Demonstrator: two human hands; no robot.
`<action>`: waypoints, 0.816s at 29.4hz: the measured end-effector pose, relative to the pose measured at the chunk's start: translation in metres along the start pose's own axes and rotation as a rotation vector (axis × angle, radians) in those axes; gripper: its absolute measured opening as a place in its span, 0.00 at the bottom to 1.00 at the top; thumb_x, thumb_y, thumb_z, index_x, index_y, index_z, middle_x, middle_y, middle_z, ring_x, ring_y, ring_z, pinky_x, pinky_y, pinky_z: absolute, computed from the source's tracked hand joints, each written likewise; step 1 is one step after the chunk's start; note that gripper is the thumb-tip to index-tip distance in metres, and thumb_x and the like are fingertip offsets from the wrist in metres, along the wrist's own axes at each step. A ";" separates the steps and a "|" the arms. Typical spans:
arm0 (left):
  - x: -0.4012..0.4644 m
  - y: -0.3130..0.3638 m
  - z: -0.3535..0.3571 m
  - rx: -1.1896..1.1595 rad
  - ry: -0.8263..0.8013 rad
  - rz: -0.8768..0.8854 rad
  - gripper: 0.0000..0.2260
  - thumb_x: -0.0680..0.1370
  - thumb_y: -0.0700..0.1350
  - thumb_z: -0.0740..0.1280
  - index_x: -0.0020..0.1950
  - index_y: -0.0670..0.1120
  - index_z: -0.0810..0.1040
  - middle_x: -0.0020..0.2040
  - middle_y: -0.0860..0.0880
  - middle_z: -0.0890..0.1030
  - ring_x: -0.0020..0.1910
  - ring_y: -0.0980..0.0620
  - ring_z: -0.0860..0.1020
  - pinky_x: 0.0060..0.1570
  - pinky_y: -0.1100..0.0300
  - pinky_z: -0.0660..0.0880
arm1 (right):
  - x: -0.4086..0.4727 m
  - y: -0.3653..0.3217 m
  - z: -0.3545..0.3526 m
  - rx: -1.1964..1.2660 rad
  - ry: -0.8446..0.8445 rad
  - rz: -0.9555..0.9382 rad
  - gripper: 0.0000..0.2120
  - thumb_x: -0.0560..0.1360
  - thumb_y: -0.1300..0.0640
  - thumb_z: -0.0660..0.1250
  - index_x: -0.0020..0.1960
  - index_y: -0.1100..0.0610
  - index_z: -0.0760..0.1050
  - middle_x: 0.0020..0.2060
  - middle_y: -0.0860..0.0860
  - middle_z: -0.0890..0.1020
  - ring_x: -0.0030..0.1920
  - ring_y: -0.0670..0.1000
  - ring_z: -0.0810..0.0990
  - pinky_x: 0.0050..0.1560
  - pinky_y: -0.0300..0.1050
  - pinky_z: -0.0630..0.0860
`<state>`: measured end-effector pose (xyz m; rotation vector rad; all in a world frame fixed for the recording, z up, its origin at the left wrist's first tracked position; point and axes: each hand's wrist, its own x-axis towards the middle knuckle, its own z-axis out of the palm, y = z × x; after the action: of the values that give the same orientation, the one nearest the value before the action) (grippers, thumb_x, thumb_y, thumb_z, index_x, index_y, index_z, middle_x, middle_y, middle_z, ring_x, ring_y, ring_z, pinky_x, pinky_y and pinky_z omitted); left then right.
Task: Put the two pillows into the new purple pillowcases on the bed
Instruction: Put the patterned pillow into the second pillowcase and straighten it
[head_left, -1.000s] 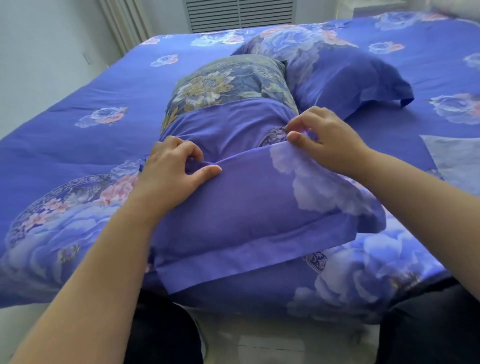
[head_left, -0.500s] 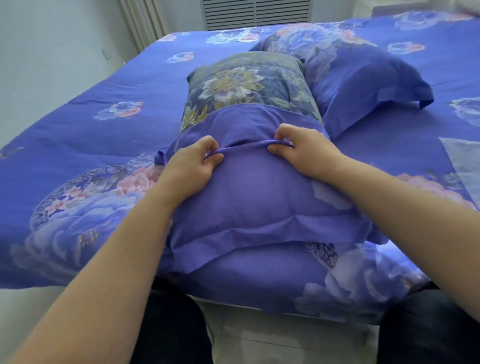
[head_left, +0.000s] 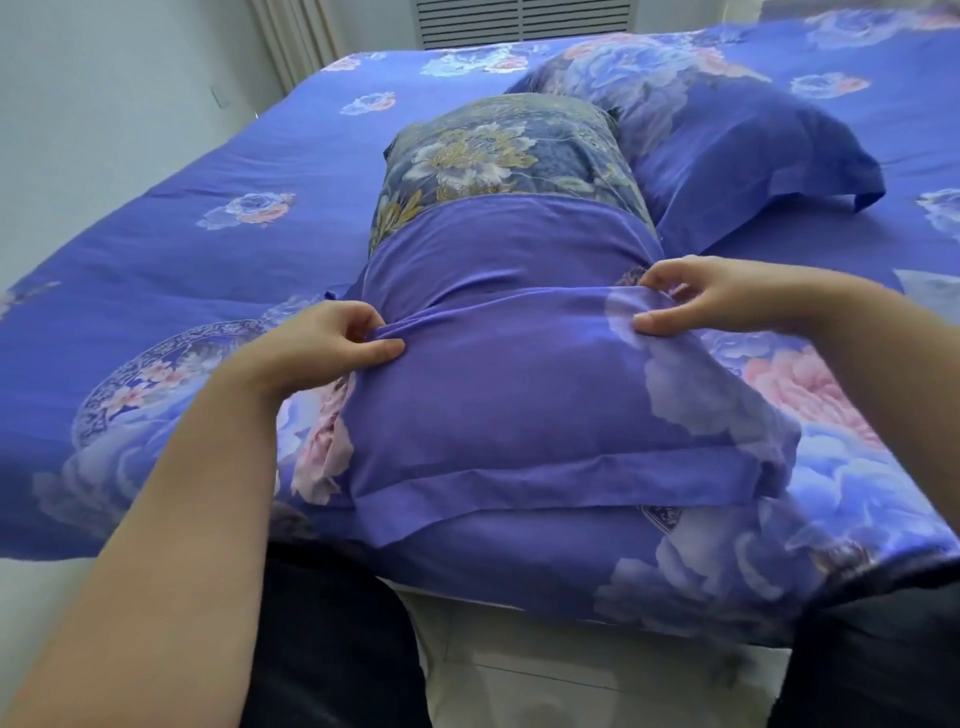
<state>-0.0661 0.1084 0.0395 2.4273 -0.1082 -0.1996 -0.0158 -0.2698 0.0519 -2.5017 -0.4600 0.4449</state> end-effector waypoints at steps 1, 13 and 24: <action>0.000 0.000 0.002 -0.032 0.040 0.047 0.15 0.70 0.55 0.70 0.41 0.44 0.76 0.33 0.50 0.74 0.32 0.56 0.69 0.36 0.60 0.66 | -0.001 0.003 0.000 0.045 0.015 -0.020 0.21 0.65 0.38 0.73 0.49 0.52 0.77 0.48 0.50 0.78 0.51 0.51 0.76 0.56 0.46 0.71; 0.015 0.009 0.037 -0.579 0.035 0.108 0.14 0.79 0.48 0.64 0.39 0.39 0.71 0.32 0.51 0.75 0.32 0.58 0.72 0.32 0.68 0.70 | 0.023 0.005 0.034 0.610 0.256 -0.157 0.18 0.77 0.52 0.66 0.33 0.54 0.63 0.28 0.47 0.64 0.28 0.42 0.61 0.28 0.34 0.61; -0.013 -0.035 0.007 -0.484 -0.196 0.040 0.26 0.68 0.63 0.72 0.47 0.41 0.74 0.42 0.45 0.76 0.43 0.53 0.74 0.46 0.59 0.72 | -0.005 0.035 0.014 0.681 -0.146 -0.006 0.10 0.79 0.54 0.58 0.43 0.58 0.70 0.31 0.47 0.72 0.30 0.42 0.71 0.30 0.32 0.71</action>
<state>-0.0794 0.1323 0.0133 1.9187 -0.1744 -0.3970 -0.0180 -0.2933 0.0221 -1.8180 -0.3025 0.6570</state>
